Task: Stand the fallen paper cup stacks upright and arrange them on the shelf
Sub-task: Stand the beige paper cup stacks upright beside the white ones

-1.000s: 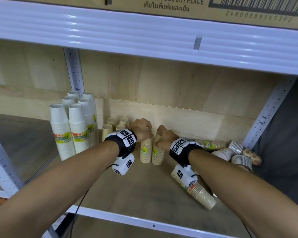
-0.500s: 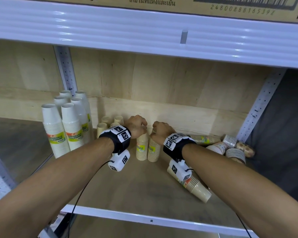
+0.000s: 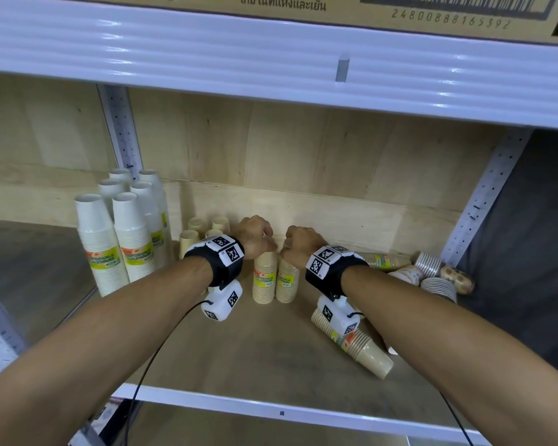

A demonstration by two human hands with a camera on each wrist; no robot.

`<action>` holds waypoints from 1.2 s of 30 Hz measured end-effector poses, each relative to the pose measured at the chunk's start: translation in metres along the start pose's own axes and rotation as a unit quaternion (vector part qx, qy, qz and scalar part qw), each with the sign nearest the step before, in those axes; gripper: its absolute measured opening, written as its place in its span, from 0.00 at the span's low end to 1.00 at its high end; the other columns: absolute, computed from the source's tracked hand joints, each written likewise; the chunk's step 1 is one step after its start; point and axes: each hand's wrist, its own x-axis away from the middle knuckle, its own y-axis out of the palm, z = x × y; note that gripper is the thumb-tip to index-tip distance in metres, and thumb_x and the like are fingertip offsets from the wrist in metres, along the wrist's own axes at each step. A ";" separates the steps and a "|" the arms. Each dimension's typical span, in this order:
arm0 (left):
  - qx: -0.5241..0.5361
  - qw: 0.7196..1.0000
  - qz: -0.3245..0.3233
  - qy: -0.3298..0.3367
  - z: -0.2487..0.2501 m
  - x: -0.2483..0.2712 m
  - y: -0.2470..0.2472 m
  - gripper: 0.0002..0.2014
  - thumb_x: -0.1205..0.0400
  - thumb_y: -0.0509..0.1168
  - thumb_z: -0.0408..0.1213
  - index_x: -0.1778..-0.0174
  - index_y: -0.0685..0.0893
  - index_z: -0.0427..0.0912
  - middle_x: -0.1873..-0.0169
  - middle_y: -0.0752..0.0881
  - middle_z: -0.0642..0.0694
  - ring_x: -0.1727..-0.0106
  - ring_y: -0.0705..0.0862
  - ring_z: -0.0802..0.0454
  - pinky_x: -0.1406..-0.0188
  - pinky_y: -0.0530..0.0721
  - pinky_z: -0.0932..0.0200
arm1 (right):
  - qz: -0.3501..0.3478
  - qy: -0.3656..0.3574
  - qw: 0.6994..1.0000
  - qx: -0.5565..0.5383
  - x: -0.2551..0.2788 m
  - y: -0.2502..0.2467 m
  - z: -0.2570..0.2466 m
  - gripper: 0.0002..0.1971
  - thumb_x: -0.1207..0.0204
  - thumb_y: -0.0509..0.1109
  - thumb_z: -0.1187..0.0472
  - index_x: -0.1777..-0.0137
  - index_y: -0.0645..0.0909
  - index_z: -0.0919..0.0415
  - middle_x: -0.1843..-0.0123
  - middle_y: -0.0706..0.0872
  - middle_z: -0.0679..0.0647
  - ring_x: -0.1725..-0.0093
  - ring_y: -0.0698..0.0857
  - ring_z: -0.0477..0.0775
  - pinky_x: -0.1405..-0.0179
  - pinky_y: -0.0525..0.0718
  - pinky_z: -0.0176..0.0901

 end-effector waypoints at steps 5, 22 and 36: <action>0.004 1.000 -0.019 0.018 0.003 -0.001 -0.001 0.21 0.22 0.72 0.44 0.33 0.85 0.46 0.35 0.83 0.47 0.36 0.81 0.47 0.37 0.81 0.54 | 0.015 0.013 1.000 -0.012 -0.002 0.003 0.004 0.12 0.28 0.68 0.50 0.52 0.76 0.57 0.51 0.84 0.56 0.55 0.83 0.59 0.62 0.80 0.45; -0.052 0.993 -0.103 -0.018 0.012 0.011 -0.027 0.15 0.23 0.75 0.34 0.40 0.88 0.40 0.45 0.88 0.43 0.69 0.83 0.53 0.71 0.84 0.63 | -0.059 -0.024 0.996 0.060 0.006 -0.018 -0.019 0.14 0.28 0.72 0.62 0.44 0.84 0.65 0.47 0.87 0.60 0.54 0.86 0.58 0.63 0.79 0.40; -0.109 0.980 -0.140 -0.092 -0.029 0.056 -0.073 0.08 0.25 0.77 0.32 0.52 0.89 0.39 0.60 0.87 0.44 0.67 0.85 0.50 0.72 0.83 0.63 | -0.125 -0.123 0.982 0.064 0.016 -0.016 -0.087 0.17 0.31 0.77 0.61 0.42 0.86 0.65 0.45 0.89 0.58 0.52 0.87 0.56 0.60 0.81 0.41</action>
